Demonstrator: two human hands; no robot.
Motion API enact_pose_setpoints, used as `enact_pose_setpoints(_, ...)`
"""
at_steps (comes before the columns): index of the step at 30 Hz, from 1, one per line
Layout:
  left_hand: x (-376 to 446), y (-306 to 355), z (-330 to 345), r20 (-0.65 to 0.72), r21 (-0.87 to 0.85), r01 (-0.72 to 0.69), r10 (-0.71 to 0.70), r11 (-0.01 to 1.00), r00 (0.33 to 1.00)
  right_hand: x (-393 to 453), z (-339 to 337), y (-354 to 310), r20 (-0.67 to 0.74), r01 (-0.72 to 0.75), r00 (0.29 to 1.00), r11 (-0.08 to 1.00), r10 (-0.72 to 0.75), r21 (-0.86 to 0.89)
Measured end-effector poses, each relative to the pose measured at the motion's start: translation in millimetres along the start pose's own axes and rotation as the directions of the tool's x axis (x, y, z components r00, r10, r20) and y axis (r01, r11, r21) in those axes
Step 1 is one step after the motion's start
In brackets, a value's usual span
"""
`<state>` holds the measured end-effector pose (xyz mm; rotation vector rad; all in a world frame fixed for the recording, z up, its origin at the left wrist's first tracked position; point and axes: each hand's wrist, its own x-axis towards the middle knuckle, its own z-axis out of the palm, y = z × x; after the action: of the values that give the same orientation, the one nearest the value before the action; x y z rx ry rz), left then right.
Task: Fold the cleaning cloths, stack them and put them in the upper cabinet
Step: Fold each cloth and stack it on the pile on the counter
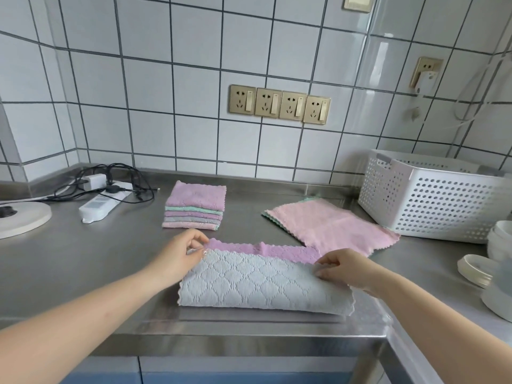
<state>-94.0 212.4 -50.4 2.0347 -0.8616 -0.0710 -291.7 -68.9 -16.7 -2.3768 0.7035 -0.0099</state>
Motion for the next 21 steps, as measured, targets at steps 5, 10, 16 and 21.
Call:
enact_pose_setpoints(5, 23, -8, 9, -0.039, 0.039, 0.044, -0.042, 0.998, 0.998, 28, 6, -8, -0.202, -0.025, 0.979, 0.991, -0.002, -0.13)
enact_pose_setpoints(10, 46, -12, 11, -0.052, 0.1, 0.084, -0.079, 0.991, 0.996, 55, 11, -6, -0.235, -0.045, 0.972, 0.979, -0.003, -0.199)
enact_pose_setpoints(16, 64, -15, 11, -0.066, 0.196, 0.123, -0.113, 0.973, 0.991, 70, 13, -4, -0.243, -0.068, 0.97, 0.978, 0.018, -0.197)
enact_pose_setpoints(21, 73, -17, 16, -0.038, 0.236, 0.12, -0.114, 0.964, 0.993, 77, 14, -4, -0.263, -0.092, 0.964, 0.974, 0.035, -0.206)
